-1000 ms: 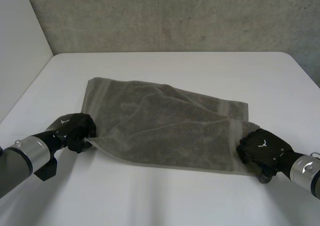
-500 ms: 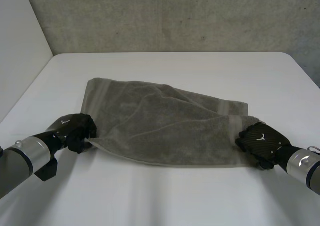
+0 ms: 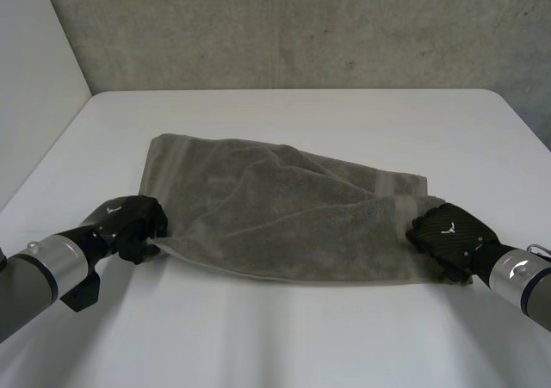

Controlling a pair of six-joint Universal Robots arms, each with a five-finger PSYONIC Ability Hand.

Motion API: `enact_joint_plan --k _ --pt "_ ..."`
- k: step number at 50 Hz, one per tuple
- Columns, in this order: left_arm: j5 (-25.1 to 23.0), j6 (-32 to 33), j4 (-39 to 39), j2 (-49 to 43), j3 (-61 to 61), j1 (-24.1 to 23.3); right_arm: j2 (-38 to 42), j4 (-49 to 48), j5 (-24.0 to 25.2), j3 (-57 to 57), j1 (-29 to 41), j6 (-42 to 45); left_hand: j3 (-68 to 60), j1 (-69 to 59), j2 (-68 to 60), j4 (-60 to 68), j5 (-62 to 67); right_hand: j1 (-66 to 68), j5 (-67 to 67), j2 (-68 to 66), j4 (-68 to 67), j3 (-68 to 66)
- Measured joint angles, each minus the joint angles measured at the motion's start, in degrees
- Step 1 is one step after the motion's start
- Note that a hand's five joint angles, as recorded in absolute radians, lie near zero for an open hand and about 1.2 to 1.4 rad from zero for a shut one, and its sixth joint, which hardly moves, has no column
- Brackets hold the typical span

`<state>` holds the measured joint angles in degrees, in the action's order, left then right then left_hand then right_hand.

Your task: Fold the towel.

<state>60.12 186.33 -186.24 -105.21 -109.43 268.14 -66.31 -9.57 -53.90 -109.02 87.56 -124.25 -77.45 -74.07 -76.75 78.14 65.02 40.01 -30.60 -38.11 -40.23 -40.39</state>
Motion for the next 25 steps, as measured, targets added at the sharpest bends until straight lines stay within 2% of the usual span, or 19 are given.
enact_joint_plan --k 10,25 --pt "0.0 0.0 0.02 0.0 -0.04 -0.06 1.29 0.05 0.02 0.42 -0.03 0.06 0.0 0.0 0.0 0.0 0.0 10.96 -9.13 -12.66 -10.52 -10.43" --pt "0.0 0.01 0.0 0.09 -0.36 -0.07 1.49 0.2 -0.05 0.48 -0.02 0.06 0.0 0.0 0.0 0.0 0.0 17.41 -15.96 -18.41 -16.76 -16.48"
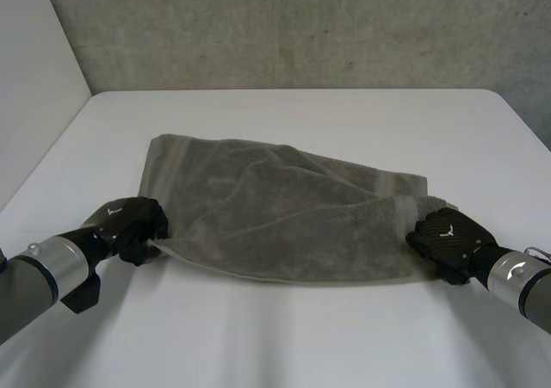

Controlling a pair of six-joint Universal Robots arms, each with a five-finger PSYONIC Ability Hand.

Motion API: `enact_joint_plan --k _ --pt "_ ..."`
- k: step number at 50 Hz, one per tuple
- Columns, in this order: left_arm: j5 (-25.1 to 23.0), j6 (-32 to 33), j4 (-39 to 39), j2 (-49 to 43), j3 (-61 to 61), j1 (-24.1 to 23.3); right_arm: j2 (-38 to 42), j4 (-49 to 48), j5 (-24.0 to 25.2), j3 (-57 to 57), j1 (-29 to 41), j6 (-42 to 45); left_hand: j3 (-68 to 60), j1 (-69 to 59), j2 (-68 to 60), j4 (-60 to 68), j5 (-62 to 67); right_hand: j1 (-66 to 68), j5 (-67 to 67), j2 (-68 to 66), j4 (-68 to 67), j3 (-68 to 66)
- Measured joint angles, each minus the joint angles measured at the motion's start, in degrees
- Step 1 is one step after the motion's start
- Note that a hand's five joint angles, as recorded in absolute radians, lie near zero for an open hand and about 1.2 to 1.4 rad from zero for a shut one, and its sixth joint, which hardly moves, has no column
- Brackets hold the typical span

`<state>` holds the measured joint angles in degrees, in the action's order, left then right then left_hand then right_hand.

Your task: Fold the towel.

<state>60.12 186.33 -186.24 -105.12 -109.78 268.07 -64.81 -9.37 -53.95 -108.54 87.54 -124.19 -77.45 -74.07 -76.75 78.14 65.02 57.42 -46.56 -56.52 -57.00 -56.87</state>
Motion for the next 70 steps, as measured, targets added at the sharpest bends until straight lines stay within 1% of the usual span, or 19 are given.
enact_joint_plan --k 6,11,19,25,31,35,37,42,45,51,58,63,67,69,70 --pt "0.0 0.0 0.0 0.0 0.0 -0.01 0.01 0.08 0.01 -0.01 0.03 -0.01 0.0 0.0 0.0 0.0 0.0 5.87 -7.46 -7.16 -7.14 -6.94" --pt "0.0 -0.01 0.0 0.0 0.0 -0.02 -0.05 0.27 0.0 -0.03 0.09 -0.07 0.0 0.0 0.0 0.0 0.0 16.98 -19.25 -18.17 -18.38 -18.23" --pt "0.0 0.0 0.04 0.14 0.04 -0.05 -0.67 0.94 -0.1 -0.07 0.61 -0.97 0.0 0.0 0.0 0.0 0.0 17.46 -19.72 -18.43 -19.65 -19.43" --pt "0.04 -0.11 0.41 2.14 0.65 0.09 -4.19 3.57 0.16 1.19 1.13 -6.48 0.0 0.0 0.0 0.0 0.0 17.51 -19.72 -18.44 -19.65 -19.43" --pt "0.15 -1.93 0.8 8.6 2.36 0.44 -12.59 11.85 0.93 6.97 0.98 -17.07 0.0 0.0 0.0 0.0 0.0 17.71 -19.72 -18.56 -19.66 -19.43" --pt "0.13 -4.86 0.92 13.35 3.45 1.12 -16.88 17.89 1.96 11.04 0.73 -21.15 0.0 0.0 0.0 0.0 0.0 17.72 -19.71 -18.56 -19.67 -19.44" --pt "0.06 -6.95 1.03 16.36 3.99 1.95 -19.18 22.35 2.94 13.86 0.6 -22.95 0.0 0.0 0.0 0.0 0.0 17.72 -19.73 -18.56 -19.67 -19.44" --pt "-0.49 -10.21 1.65 21.5 4.9 4.39 -21.5 30.7 4.76 18.61 0.07 -24.32 0.0 0.0 0.0 0.0 0.0 17.73 -19.73 -18.58 -19.68 -19.44" --pt "-1.85 -11.41 2.92 24.47 5.59 6.5 -21.92 35.73 5.97 21.46 -0.98 -24.28 0.0 0.0 0.0 0.0 0.0 17.73 -19.73 -18.58 -19.85 -19.44" --pt "-4.69 -11.78 5.8 26.47 7.36 8.93 -22.43 40.77 7.8 26.59 -3.05 -24.35 0.0 0.0 0.0 0.0 0.0 17.73 -19.73 -18.58 -19.96 -19.44" --pt "-6.0 -11.66 7.71 25.5 10.73 10.01 -22.54 42.03 8.89 32.43 -3.94 -26.41 0.0 0.0 0.0 0.0 0.0 17.73 -19.73 -18.59 -19.96 -19.44" --pt "-5.78 -11.71 7.73 19.8 15.44 9.69 -19.42 40.49 8.26 37.28 -3.53 -28.68 -0.01 0.0 0.0 0.0 0.0 17.73 -19.73 -18.59 -19.96 -19.45" --pt "-5.32 -11.76 7.68 12.52 21.2 7.91 -13.9 38.32 4.35 42.18 -1.09 -29.22 -0.05 0.0 -0.09 0.0 0.0 17.74 -20.05 -20.07 -19.96 -19.45" --pt "-4.9 -11.76 7.83 6.97 26.2 5.92 -9.72 37.31 -0.51 46.44 2.48 -28.97 -0.06 0.0 -0.18 0.0 0.0 17.74 -20.52 -20.26 -19.96 -19.45" --pt "-4.71 -11.75 7.93 5.54 27.64 5.36 -8.7 37.13 -1.84 47.56 3.46 -28.86 -0.06 0.0 -0.18 0.0 0.0 17.74 -20.54 -20.26 -19.96 -19.45"
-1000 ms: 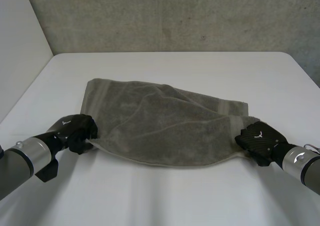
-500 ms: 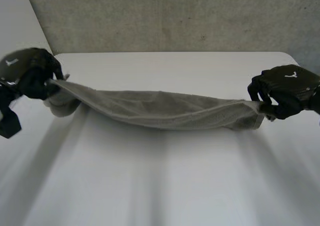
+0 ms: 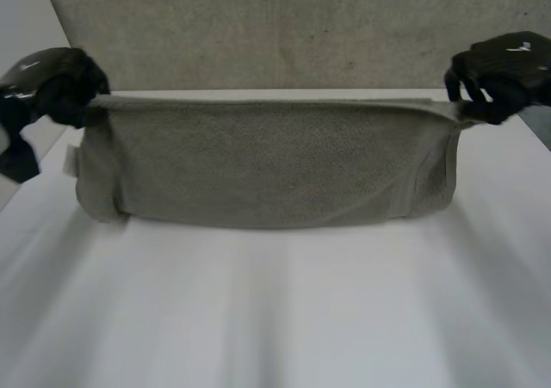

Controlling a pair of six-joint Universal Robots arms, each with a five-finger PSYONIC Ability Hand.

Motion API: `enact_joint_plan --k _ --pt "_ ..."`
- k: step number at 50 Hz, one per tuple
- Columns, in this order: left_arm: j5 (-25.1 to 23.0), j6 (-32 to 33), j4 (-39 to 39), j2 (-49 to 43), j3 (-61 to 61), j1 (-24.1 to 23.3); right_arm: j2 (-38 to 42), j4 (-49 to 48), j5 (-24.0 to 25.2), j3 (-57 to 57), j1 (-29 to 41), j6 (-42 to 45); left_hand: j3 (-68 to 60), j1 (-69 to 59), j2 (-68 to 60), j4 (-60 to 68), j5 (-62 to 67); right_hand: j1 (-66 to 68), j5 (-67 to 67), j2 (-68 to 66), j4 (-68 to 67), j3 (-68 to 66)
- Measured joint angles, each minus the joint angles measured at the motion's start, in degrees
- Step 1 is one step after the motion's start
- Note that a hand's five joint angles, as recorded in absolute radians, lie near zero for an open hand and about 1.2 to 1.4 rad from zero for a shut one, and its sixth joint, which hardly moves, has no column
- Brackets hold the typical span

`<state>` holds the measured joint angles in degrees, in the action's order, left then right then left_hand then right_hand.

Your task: Fold the towel.

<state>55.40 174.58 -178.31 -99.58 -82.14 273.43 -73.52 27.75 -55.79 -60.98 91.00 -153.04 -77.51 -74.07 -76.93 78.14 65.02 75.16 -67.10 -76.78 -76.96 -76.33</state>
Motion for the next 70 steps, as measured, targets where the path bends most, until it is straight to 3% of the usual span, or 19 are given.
enact_joint_plan --k 5,10,17,25,31,38,43,53,62,70 --pt "3.16 0.26 1.48 -11.38 14.28 -4.65 8.19 -0.95 -11.28 11.19 8.01 1.29 0.0 -0.11 -0.02 0.0 0.48 0.28 -0.01 0.0 -0.01 0.0" --pt "8.47 0.23 3.76 -19.09 30.95 -7.07 13.58 -3.77 -18.27 23.24 12.83 0.58 0.0 -0.13 -0.02 0.01 0.49 0.3 -0.01 0.0 -0.01 0.0" --pt "13.62 -0.41 5.98 -22.92 49.96 -8.75 15.69 -10.39 -21.83 35.15 16.91 -4.02 -0.01 -0.15 -0.02 0.01 0.49 0.33 -0.01 0.0 -0.02 -0.01" --pt "15.04 -3.44 5.43 -21.54 56.66 -9.88 14.96 -14.68 -22.2 38.62 18.1 -7.11 -0.01 -0.15 -0.02 0.01 0.49 0.5 -0.01 0.0 -0.02 0.0" --pt "14.08 -4.31 4.86 -19.8 49.99 -9.2 14.6 -13.29 -19.27 33.87 17.44 -6.65 -0.01 -0.15 -0.02 0.02 0.5 0.5 -0.01 0.0 -0.03 -0.01" --pt "7.65 -1.7 4.36 -16.92 30.77 -5.2 13.66 -9.08 -11.02 21.71 15.54 -3.25 -0.01 -0.15 -0.02 0.02 0.5 0.5 -0.01 0.0 -0.04 -0.01" --pt "0.62 3.78 3.74 -14.92 14.45 -1.76 10.89 -7.21 -6.22 8.91 12.69 1.14 -0.01 -0.16 -0.03 0.02 0.51 0.5 -0.01 0.0 -0.08 -0.48" --pt "-5.83 15.31 4.0 -12.07 -7.61 -1.02 1.69 -6.87 -4.71 -11.8 9.04 7.65 -0.01 -0.16 -0.03 0.02 0.54 0.5 -0.01 0.0 -0.15 -0.54" --pt "-9.48 17.24 5.25 -2.57 -15.51 -1.11 -9.82 -5.33 -3.9 -19.73 2.39 7.8 -0.01 -0.16 -0.03 0.02 0.54 0.5 -0.02 0.0 -0.16 -0.54" --pt "-11.44 16.23 7.87 6.76 -16.77 -0.35 -15.1 0.67 2.07 -20.02 -6.13 8.26 -0.01 -0.16 -0.03 0.02 0.54 0.5 -0.02 0.0 -0.17 -0.54"
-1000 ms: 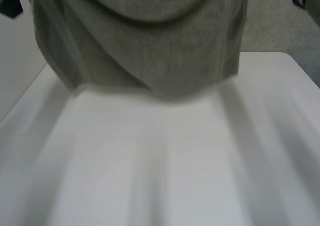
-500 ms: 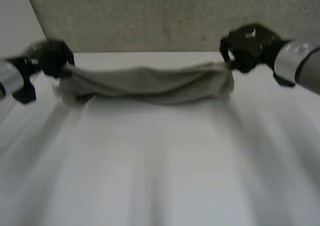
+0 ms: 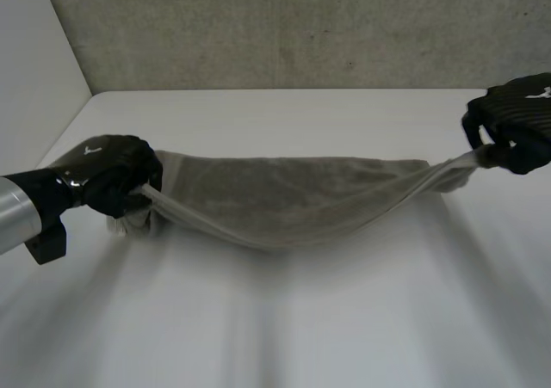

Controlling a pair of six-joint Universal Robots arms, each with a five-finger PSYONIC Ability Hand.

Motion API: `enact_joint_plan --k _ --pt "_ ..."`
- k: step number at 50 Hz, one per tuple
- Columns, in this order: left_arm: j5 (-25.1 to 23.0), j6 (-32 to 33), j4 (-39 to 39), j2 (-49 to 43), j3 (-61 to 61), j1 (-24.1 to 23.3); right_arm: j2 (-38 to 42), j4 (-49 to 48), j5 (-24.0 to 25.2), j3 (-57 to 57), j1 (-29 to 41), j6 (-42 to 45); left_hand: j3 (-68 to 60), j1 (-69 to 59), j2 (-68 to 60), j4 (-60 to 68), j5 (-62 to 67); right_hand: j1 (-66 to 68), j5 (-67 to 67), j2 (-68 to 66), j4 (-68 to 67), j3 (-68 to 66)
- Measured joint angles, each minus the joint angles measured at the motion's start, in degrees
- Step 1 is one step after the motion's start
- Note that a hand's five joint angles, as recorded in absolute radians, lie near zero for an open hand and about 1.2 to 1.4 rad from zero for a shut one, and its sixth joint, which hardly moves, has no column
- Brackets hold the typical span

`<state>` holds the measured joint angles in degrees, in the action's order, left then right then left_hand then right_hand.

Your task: Fold the towel.

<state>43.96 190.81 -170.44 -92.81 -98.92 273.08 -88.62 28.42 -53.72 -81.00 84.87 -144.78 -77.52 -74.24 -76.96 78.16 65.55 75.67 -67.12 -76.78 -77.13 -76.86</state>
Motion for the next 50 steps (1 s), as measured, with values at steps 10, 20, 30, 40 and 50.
enact_joint_plan --k 10,20,30,40,50 --pt "-0.32 0.05 -0.14 -2.74 2.79 0.08 5.94 0.41 3.19 3.92 -4.51 0.37 0.13 0.01 0.16 -0.96 -0.02 0.0 0.0 0.0 0.0 0.0" --pt "2.16 0.65 -1.05 -22.64 17.59 -6.04 20.96 -5.33 -6.88 10.15 2.69 -0.68 0.99 0.02 0.2 -1.85 -0.03 0.0 0.0 0.0 0.0 0.0" --pt "11.1 1.59 -0.69 -41.4 42.25 -8.65 29.73 -15.72 -14.61 13.12 8.72 -5.57 2.73 0.19 1.01 -3.26 -0.27 0.01 0.0 0.0 0.0 0.0" --pt "14.69 2.39 0.04 -52.7 59.04 -9.45 35.69 -26.91 -20.26 15.07 12.66 -8.33 12.16 8.34 12.17 -13.05 -9.69 0.01 0.0 0.0 -0.01 0.0" --pt "14.7 5.55 -0.75 -57.89 63.63 -11.64 41.17 -31.31 -23.96 19.23 14.8 -8.01 28.65 26.02 28.4 -29.27 -27.36 0.01 -0.14 0.0 -0.01 0.0"
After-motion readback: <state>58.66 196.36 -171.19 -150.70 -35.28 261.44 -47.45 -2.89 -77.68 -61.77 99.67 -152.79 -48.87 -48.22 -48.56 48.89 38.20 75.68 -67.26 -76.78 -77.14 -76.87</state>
